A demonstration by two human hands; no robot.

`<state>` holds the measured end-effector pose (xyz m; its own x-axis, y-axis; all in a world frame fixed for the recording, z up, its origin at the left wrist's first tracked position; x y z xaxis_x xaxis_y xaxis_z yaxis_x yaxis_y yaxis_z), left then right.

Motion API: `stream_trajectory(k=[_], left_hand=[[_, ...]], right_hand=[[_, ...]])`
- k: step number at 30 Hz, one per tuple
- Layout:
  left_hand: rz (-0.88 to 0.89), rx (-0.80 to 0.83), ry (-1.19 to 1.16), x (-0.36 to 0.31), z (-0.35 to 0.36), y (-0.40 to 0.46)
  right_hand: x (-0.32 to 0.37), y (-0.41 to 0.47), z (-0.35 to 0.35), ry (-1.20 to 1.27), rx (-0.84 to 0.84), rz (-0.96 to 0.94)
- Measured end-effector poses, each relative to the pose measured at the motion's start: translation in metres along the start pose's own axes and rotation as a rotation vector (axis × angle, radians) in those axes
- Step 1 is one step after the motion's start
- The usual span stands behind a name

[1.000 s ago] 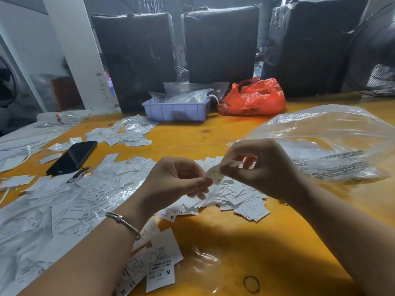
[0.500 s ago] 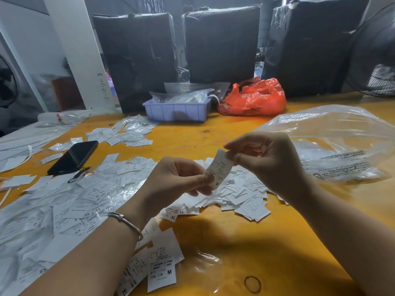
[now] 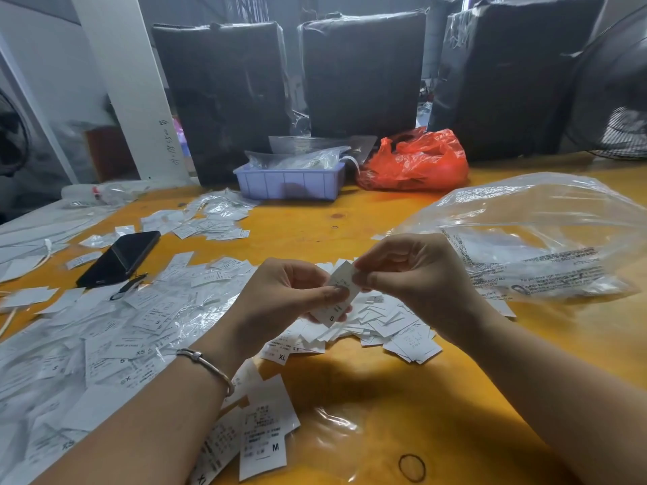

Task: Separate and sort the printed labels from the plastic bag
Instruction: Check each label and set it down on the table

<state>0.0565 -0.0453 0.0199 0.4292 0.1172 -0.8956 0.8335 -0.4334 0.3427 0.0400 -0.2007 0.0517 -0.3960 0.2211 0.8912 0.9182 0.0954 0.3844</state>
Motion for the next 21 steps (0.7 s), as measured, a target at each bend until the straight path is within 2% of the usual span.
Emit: stream_trajectory(k=[9,13,17,21], left_hand=[[-0.011,-0.022,-0.039,0.001,0.0,0.001],[-0.008,-0.039,-0.046,0.001,-0.001,0.002],[-0.008,-0.075,-0.073,0.0,-0.002,0.002],[-0.005,-0.073,-0.077,0.0,-0.001,0.003]], right_hand=[[0.0,0.001,0.002,-0.103,-0.022,0.002],[-0.001,0.001,0.012,-0.264,0.002,-0.054],[0.007,-0.002,0.004,-0.267,-0.084,-0.103],[0.01,-0.005,0.014,-0.316,-0.007,-0.119]])
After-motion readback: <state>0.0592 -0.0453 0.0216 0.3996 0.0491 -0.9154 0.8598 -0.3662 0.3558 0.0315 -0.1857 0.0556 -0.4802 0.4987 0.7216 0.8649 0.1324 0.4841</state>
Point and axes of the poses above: each hand's wrist, its own y-axis towards the middle knuckle, its own z-axis out of the palm, x = y × z, the point moved 8 cm from there along y, towards the middle knuckle, and after that the axes turned 10 degrees about z, right-handed, at the moved point
